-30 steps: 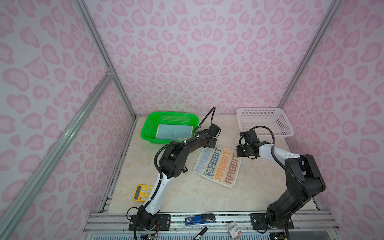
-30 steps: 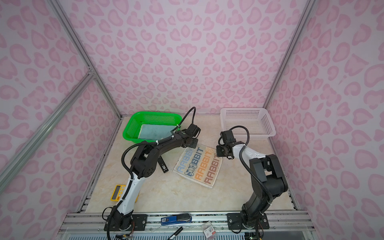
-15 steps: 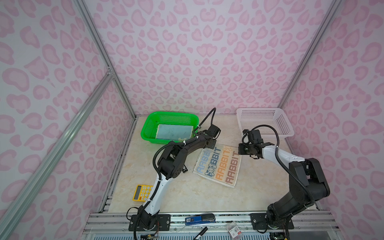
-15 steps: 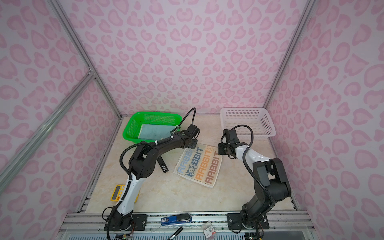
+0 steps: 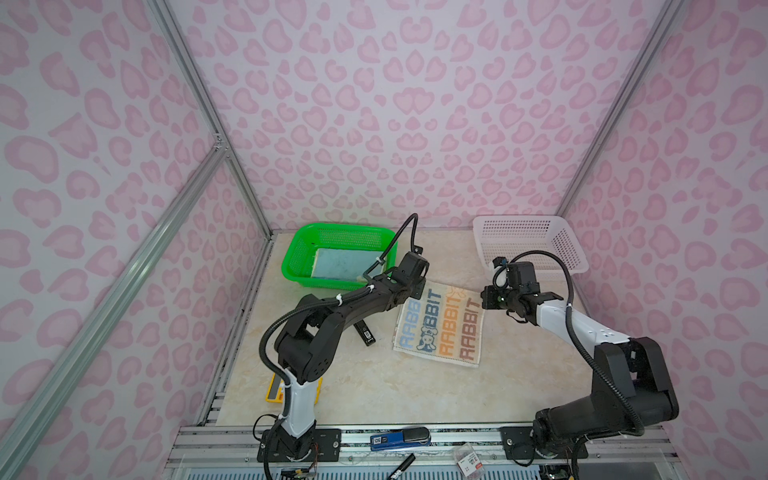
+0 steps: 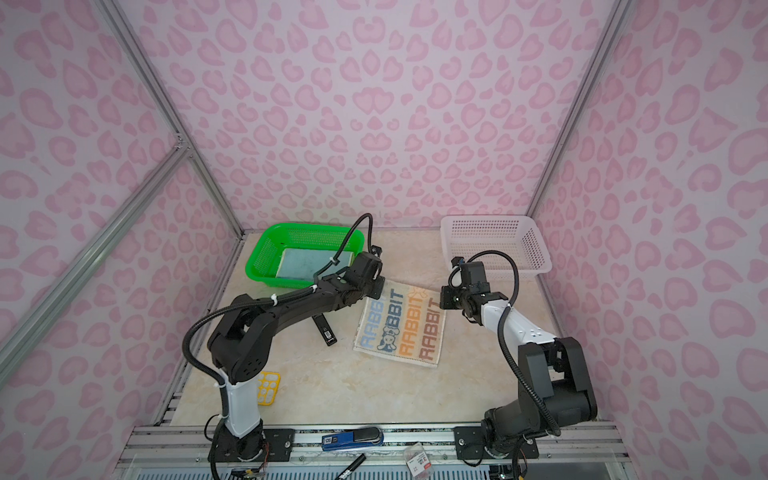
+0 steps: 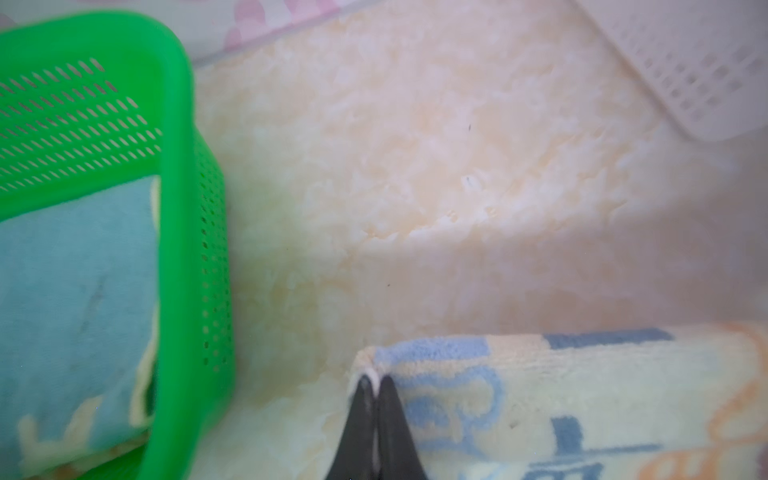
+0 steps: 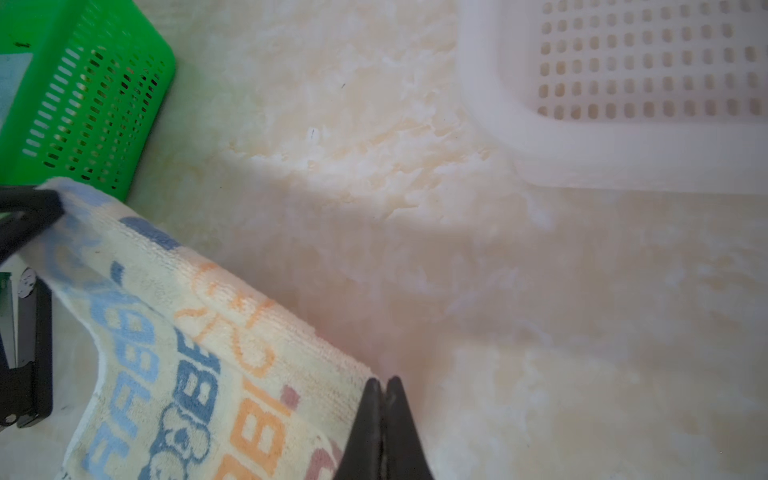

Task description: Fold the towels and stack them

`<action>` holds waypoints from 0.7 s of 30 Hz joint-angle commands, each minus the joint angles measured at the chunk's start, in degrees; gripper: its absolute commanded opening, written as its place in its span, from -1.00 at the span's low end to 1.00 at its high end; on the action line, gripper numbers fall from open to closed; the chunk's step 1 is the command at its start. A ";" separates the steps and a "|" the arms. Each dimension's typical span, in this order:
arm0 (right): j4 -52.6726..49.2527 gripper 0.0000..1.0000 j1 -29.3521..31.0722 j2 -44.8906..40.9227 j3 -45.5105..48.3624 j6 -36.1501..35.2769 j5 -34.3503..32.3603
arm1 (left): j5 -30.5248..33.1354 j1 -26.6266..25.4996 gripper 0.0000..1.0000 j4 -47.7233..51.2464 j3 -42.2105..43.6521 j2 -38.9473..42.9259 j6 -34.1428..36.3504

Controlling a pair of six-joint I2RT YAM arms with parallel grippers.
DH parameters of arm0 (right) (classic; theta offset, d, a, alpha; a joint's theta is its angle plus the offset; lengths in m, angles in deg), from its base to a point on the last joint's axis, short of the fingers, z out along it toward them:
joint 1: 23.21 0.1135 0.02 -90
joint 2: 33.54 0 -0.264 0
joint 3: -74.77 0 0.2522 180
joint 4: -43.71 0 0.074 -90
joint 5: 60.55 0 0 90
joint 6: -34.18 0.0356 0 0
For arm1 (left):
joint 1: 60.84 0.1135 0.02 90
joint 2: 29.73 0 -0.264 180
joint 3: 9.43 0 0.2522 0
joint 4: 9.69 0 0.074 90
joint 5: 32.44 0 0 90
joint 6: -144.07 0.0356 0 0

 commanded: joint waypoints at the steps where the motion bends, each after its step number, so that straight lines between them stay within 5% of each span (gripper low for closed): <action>1: 0.13 -1.00 -0.18 -0.97 1.47 -0.74 0.69 | 2.48 -0.46 -0.95 -5.02 3.89 3.40 0.38; 21: -3.08 -1.00 1.37 -17.46 13.62 2.87 10.28 | 8.05 -4.33 -0.95 -8.52 20.26 15.15 -0.69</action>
